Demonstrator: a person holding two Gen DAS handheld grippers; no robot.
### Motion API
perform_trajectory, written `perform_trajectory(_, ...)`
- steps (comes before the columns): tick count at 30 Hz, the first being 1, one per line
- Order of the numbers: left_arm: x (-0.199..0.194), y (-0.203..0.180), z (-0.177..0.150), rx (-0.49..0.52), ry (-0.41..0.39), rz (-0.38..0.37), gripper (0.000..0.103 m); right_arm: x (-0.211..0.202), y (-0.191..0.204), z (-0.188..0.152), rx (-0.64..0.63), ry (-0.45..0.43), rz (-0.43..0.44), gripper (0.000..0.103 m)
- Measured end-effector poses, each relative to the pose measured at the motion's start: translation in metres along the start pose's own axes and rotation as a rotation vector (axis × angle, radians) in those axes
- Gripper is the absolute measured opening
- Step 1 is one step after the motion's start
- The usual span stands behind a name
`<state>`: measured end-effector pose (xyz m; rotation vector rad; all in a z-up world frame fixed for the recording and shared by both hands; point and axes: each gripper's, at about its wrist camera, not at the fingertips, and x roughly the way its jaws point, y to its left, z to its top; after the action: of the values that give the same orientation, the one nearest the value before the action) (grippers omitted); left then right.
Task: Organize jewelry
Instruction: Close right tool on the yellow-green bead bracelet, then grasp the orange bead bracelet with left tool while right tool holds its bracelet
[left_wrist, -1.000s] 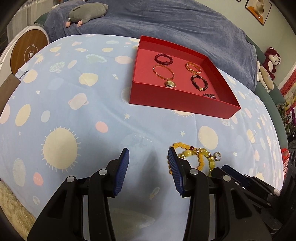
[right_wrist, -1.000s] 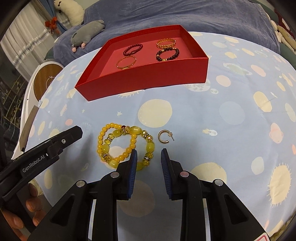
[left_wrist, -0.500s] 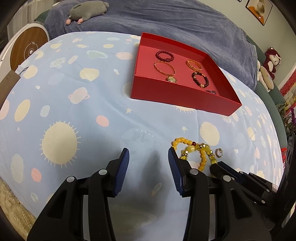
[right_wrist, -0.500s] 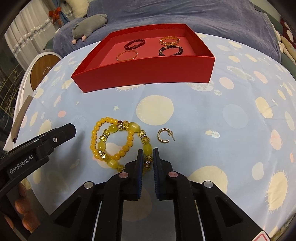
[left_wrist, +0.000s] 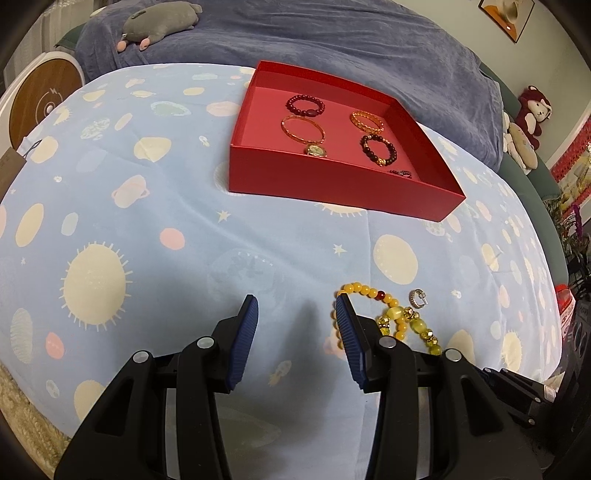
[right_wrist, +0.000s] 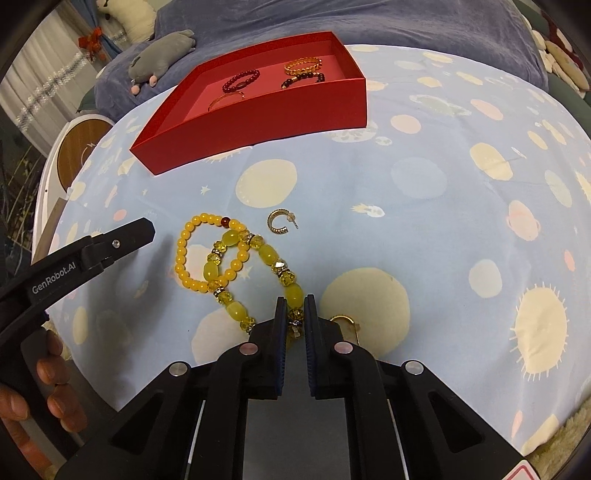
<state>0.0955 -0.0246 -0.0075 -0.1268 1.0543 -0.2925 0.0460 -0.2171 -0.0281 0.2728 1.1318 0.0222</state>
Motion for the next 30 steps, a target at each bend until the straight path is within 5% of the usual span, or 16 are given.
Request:
perform_trajectory(13,0.024,-0.034,-0.008,0.062,0.029,-0.003,0.036,0.000,0.001,-0.002,-0.004,-0.014,0.007,0.008)
perform_trajectory(15,0.024,-0.034,-0.009,0.072,0.024,0.011,0.030,0.000,0.000,-0.002,0.003,-0.015,0.011,0.008)
perform_trajectory(17,0.025,-0.033,-0.009,0.074,0.026,0.013,0.010,0.000,-0.001,-0.002,0.012,-0.015,0.017,0.008)
perform_trajectory(18,0.025,-0.032,-0.010,0.071,0.030,0.005,0.008,-0.001,-0.001,-0.002,0.017,-0.014,0.020,0.008)
perform_trajectory(30,0.007,-0.012,-0.017,0.048,0.024,-0.001,0.007,-0.035,-0.005,0.007,0.066,-0.098,0.070,0.008)
